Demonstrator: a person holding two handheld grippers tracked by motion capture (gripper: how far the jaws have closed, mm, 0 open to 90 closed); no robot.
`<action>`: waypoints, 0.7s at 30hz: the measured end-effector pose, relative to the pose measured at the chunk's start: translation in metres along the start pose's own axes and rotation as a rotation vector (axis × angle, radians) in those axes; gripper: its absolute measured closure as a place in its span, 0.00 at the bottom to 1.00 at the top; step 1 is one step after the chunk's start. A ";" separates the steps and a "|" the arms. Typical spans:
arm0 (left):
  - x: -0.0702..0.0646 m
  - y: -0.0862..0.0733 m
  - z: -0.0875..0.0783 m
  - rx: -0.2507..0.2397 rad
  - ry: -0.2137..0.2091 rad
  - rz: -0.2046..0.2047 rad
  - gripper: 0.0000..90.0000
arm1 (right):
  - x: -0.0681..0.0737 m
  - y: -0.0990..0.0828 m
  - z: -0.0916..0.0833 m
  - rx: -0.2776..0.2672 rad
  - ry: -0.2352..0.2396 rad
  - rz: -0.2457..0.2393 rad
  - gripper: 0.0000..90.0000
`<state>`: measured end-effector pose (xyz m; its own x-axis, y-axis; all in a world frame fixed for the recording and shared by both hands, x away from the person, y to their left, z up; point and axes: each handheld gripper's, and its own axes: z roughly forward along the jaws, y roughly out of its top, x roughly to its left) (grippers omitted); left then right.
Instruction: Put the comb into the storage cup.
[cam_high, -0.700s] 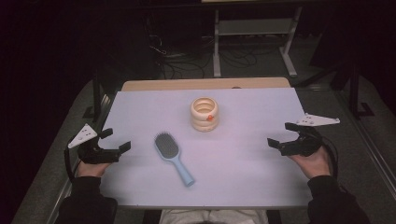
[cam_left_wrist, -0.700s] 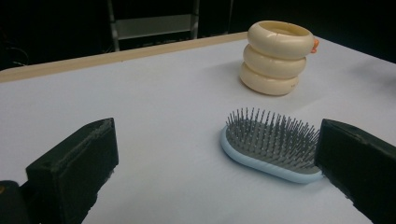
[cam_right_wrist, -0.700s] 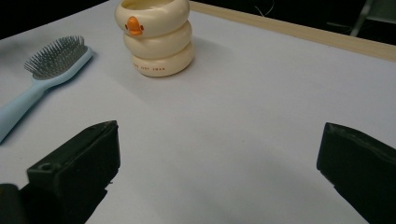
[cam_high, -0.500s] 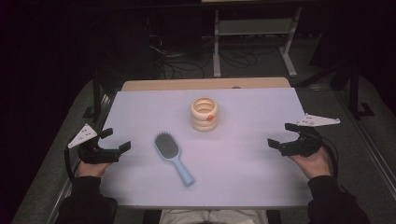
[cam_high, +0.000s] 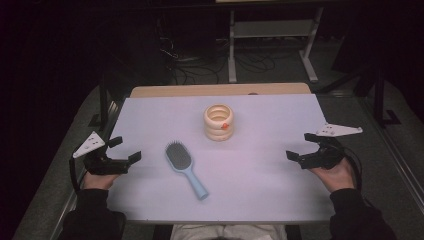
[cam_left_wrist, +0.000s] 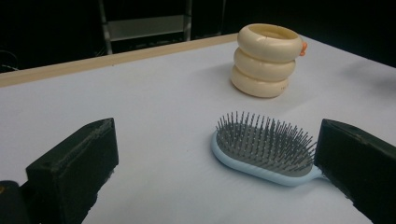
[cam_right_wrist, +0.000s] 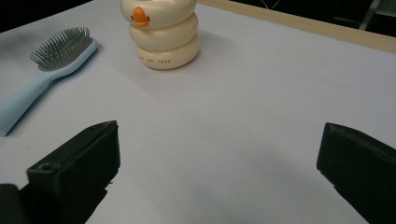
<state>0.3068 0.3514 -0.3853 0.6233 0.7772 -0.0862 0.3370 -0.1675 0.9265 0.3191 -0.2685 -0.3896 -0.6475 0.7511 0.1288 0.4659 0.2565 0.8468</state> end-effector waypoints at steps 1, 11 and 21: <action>0.001 0.002 0.001 0.007 -0.003 0.001 0.00 | 0.000 0.000 0.000 0.002 -0.001 -0.002 0.00; -0.006 0.015 0.000 -0.030 -0.028 0.014 0.00 | 0.000 -0.001 0.000 0.010 0.002 0.002 0.00; -0.018 0.025 0.009 0.003 -0.064 0.057 0.00 | 0.001 -0.002 0.002 0.023 0.005 0.000 0.00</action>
<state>0.3104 0.3277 -0.3636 0.6857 0.7257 -0.0563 0.3011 -0.2123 0.9296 0.3188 -0.2675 -0.3921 -0.6504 0.7481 0.1317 0.4799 0.2703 0.8346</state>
